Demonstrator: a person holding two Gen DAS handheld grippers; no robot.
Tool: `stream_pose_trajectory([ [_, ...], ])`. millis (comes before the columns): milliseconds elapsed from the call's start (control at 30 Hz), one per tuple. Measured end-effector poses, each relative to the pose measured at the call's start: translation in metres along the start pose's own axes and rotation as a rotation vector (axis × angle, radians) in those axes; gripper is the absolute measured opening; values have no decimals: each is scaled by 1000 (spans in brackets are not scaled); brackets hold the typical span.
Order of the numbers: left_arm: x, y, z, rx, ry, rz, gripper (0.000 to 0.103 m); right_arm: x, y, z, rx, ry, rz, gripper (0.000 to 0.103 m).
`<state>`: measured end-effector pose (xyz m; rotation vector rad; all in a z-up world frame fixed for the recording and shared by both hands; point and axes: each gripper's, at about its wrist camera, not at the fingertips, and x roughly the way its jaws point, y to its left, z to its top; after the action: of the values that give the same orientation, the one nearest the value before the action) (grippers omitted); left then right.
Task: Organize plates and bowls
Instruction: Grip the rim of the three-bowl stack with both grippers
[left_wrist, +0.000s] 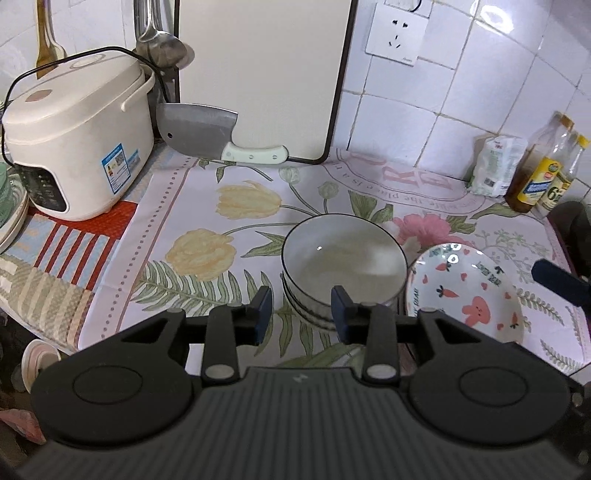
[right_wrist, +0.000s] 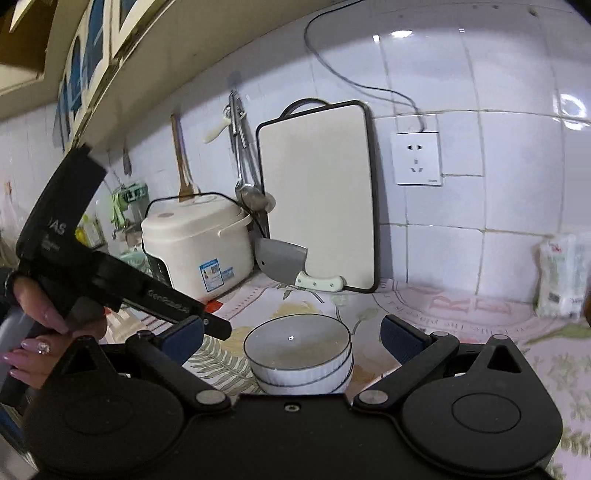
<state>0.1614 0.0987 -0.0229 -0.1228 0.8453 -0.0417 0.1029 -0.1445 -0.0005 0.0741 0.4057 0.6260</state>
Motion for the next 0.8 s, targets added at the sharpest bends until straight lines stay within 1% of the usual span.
stream_pose_trajectory([
  [167, -15, -1, -18, 0, -25, -36, 34, -11, 18, -17, -16, 26, -6, 103],
  [233, -19, 2, -25, -17, -43, -59, 34, -12, 27, -29, -14, 33, -24, 103],
  [400, -17, 16, -33, -77, -77, -135, 34, 1, 51, -74, 101, 60, -89, 103],
  [433, -14, 19, -33, -85, -74, -146, 34, 5, 56, -82, 104, 67, -100, 103],
  [500, -6, 25, -35, -102, -67, -164, 34, 17, 67, -94, 54, 77, -114, 102],
  [567, 4, 32, -34, -124, -62, -179, 34, 31, 75, -105, 22, 71, -149, 102],
  [667, 21, 42, -33, -157, -53, -203, 37, 56, 76, -118, 35, 73, -175, 102],
  [800, 46, 59, -28, -230, -13, -264, 40, 94, 74, -132, 47, 93, -236, 102],
])
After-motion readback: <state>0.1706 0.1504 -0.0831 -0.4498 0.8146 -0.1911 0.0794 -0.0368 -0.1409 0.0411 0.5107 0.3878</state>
